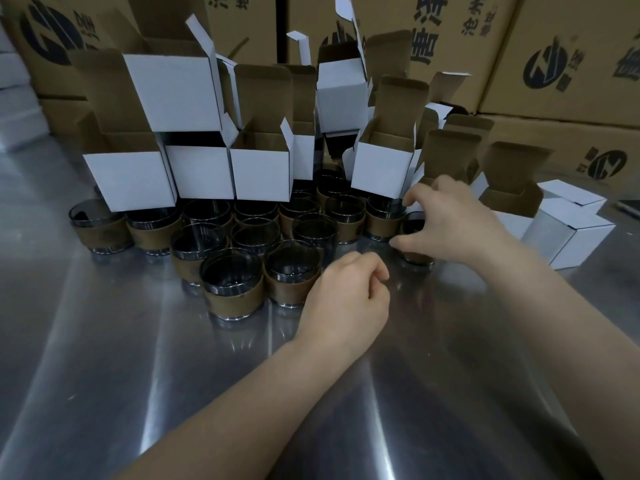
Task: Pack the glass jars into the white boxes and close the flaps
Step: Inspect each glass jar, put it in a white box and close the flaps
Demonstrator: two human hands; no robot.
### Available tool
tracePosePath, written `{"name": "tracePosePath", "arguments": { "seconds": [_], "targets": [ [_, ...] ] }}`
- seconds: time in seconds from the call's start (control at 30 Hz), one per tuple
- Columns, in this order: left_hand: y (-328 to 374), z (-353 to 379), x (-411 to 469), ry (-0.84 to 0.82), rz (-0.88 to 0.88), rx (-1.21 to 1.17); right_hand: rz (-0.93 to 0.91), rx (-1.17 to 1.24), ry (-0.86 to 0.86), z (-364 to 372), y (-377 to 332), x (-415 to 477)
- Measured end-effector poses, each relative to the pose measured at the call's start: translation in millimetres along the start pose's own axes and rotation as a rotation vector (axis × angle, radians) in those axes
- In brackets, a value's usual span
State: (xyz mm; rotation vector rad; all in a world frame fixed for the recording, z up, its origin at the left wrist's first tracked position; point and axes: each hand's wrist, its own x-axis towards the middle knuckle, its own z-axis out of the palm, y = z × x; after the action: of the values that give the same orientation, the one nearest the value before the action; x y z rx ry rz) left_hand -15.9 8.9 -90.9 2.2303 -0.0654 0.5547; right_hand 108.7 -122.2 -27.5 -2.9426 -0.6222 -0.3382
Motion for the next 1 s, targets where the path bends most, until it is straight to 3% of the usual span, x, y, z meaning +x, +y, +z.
{"name": "tracePosePath", "arguments": {
  "seconds": [0.07,0.23,0.43,0.6,0.77,1.0],
  "targets": [
    [0.6,0.2,-0.4,0.008,-0.018,0.012,0.022,0.004,0.049,6.4,3.5,0.0],
    [0.3,-1.4,1.0,0.019,-0.086,0.039,0.046,0.118,-0.013,18.6,8.0,-3.6],
    [-6.3,1.0,3.2,0.052,-0.082,0.027,-0.124,0.451,0.085,17.0,-0.1,-14.5],
    [-8.7,3.8,5.7,0.077,-0.085,-0.125,-0.312,0.662,0.136,8.9,-16.7,-28.0],
    [-8.5,1.3,7.3,0.128,-0.106,-0.298,-0.427,0.714,0.143,5.1,-25.7,-36.5],
    [-4.0,-0.9,4.9,0.174,-0.090,-0.455,-0.505,0.901,0.021,-1.9,-18.7,-35.6]
  ]
}}
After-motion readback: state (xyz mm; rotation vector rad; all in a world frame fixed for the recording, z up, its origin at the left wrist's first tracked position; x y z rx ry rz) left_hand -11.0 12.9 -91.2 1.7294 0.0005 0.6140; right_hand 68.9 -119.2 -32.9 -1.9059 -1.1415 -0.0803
